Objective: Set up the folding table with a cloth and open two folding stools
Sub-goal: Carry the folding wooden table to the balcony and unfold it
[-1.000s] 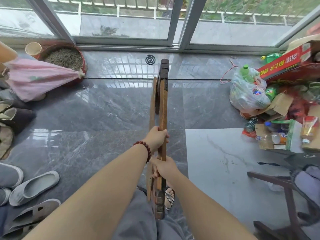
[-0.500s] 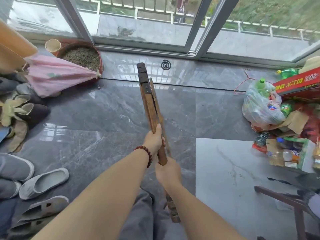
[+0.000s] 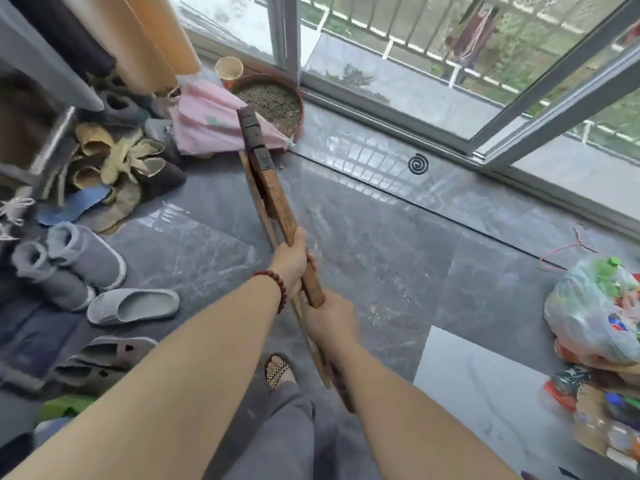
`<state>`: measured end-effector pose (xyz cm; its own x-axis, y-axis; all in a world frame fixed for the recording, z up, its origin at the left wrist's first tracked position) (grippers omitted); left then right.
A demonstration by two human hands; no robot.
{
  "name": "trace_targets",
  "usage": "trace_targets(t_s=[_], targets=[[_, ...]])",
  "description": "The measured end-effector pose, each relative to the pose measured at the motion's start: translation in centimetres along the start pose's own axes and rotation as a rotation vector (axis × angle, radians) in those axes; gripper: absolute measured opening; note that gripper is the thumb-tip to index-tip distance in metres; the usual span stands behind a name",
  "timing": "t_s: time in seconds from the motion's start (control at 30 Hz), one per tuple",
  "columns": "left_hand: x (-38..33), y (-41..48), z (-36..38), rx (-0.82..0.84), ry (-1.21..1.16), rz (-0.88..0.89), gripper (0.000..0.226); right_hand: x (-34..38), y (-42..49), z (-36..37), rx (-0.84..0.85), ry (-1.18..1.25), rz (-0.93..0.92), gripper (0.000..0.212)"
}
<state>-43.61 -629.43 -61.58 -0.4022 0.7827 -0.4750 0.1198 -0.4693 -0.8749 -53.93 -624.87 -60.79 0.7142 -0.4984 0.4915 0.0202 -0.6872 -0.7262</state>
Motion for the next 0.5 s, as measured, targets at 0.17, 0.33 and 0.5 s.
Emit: trace_targets(t_s=[0.17, 0.33, 0.5], targets=[[-2.1, 0.6, -5.2, -0.122, -0.078, 0.019, 0.04, 4.1, 1.1, 2.8, 0.102, -0.046, -0.076, 0.022], [-1.8, 0.4, -8.9, -0.221, -0.22, 0.018, 0.039, 5.9, 1.5, 5.5, 0.219, -0.151, -0.129, 0.016], [0.3, -0.3, -10.1, -0.307, -0.369, -0.013, 0.031, 5.6, 1.5, 6.0, 0.315, -0.285, -0.235, 0.017]])
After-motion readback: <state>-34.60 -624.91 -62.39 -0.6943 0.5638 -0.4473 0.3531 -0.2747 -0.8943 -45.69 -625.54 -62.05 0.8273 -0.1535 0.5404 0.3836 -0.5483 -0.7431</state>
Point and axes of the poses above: each hand's wrist, its own y-axis towards the middle knuckle, its own z-axis out of the palm, x = y × z, the point moved 9 cm from there along y, towards the middle knuckle, and after that the axes turned 2 degrees about x, right-handed, at the moved point
